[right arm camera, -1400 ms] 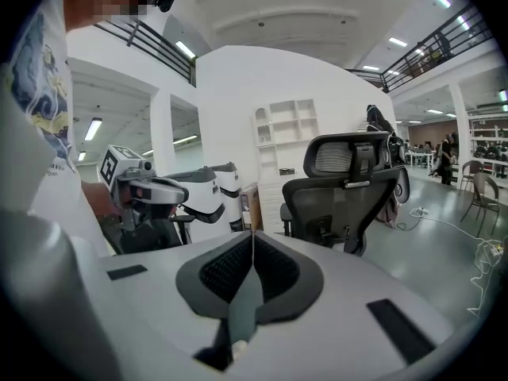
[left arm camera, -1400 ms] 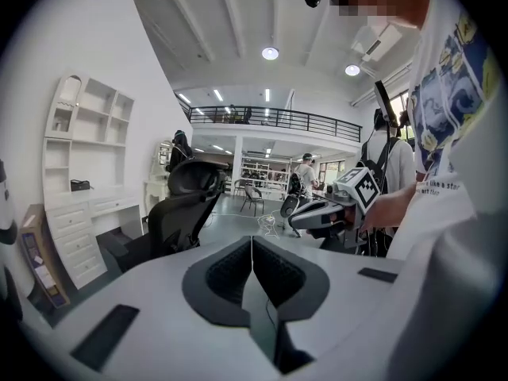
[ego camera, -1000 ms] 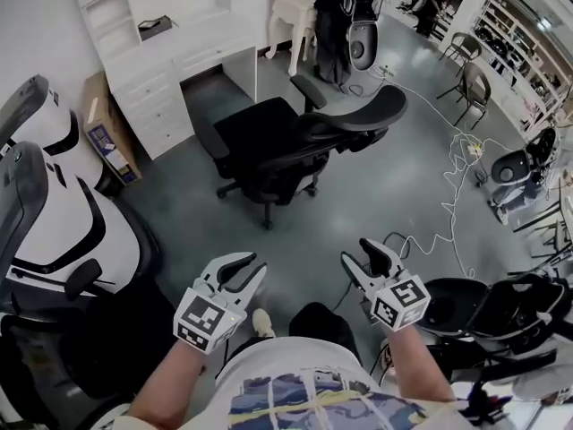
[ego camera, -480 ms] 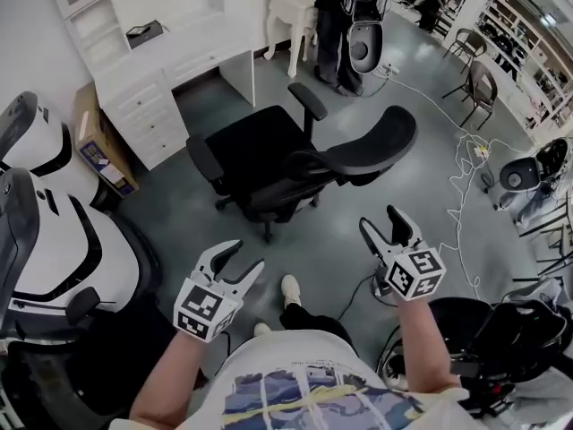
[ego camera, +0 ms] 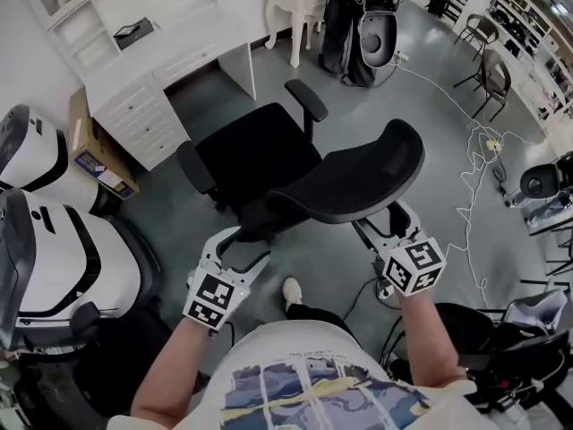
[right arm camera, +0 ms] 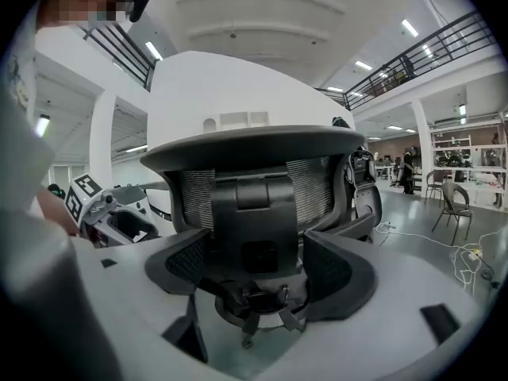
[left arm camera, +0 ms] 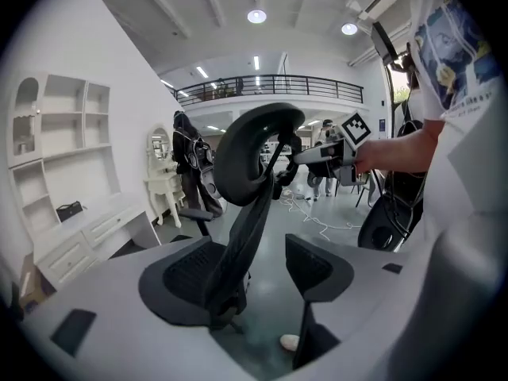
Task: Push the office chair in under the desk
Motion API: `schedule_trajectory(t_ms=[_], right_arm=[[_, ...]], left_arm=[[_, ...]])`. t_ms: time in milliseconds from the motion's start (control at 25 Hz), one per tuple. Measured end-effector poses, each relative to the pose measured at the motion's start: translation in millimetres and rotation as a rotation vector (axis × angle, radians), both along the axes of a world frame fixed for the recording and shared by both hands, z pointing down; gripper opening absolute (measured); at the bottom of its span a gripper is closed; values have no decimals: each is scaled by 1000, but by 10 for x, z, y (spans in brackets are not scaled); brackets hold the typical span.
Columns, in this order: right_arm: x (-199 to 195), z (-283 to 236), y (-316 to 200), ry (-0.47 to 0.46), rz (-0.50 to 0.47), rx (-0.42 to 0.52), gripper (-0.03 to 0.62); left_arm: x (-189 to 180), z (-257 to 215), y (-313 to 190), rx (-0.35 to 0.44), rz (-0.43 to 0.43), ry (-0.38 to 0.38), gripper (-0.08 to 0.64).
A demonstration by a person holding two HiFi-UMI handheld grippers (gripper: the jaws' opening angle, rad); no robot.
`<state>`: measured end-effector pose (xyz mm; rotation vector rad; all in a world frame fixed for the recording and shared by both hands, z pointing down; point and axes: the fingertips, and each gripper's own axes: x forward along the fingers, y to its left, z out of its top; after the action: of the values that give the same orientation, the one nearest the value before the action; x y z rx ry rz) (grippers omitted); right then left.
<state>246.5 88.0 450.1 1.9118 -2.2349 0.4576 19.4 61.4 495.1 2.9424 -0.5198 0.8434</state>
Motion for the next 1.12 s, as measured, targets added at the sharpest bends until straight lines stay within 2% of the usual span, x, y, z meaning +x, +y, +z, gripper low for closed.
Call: schedule_trajectory(t_ms=[160, 400, 1120], right_arm=[[-37, 28, -84, 36, -74, 8, 350], [-63, 36, -202, 23, -131, 22, 347], [-18, 13, -369, 39, -157, 12, 333]], left_arm=[[167, 189, -103, 13, 1, -71, 285], [231, 403, -265, 23, -15, -182, 284], [370, 439, -304, 106, 217, -217, 183]])
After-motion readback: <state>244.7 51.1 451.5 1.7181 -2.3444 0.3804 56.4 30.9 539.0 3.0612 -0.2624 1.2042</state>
